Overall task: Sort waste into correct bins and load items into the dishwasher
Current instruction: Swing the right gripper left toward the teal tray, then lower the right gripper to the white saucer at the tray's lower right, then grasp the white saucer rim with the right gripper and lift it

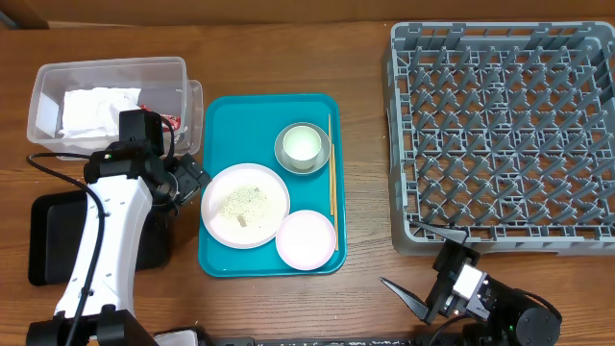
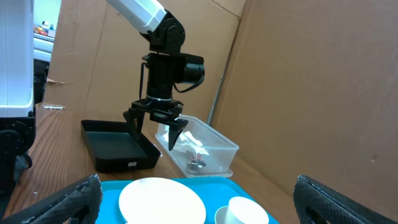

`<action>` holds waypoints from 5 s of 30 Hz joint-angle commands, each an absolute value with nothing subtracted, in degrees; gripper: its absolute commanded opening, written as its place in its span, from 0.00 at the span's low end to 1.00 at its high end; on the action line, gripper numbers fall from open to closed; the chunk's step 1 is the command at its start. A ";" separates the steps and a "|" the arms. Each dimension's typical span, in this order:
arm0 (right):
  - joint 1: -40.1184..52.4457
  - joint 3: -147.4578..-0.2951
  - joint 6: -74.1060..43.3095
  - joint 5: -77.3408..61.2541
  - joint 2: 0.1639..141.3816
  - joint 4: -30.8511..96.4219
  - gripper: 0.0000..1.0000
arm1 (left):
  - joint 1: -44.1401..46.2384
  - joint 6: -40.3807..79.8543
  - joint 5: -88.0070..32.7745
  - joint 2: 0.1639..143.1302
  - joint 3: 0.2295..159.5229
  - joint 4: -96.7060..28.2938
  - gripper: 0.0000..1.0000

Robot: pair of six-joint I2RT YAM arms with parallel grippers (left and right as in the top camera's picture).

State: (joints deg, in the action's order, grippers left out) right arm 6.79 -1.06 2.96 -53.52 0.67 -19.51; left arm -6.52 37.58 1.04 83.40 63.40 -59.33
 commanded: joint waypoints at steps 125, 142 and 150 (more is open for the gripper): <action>55.92 -81.43 -39.72 -5.08 102.59 50.81 1.00 | -6.74 38.37 0.54 83.24 63.35 -59.33 1.00; 57.52 -81.28 -36.91 0.64 103.66 55.44 0.75 | -6.74 38.37 0.54 83.24 63.35 -59.31 1.00; 63.22 -81.25 -22.17 -0.82 103.92 59.24 0.75 | -6.74 38.37 0.54 83.24 63.35 -59.31 1.00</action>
State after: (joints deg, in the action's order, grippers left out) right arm 61.14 -81.52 -28.84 -1.50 103.50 58.65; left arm -6.52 37.58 0.80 83.40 63.33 -59.31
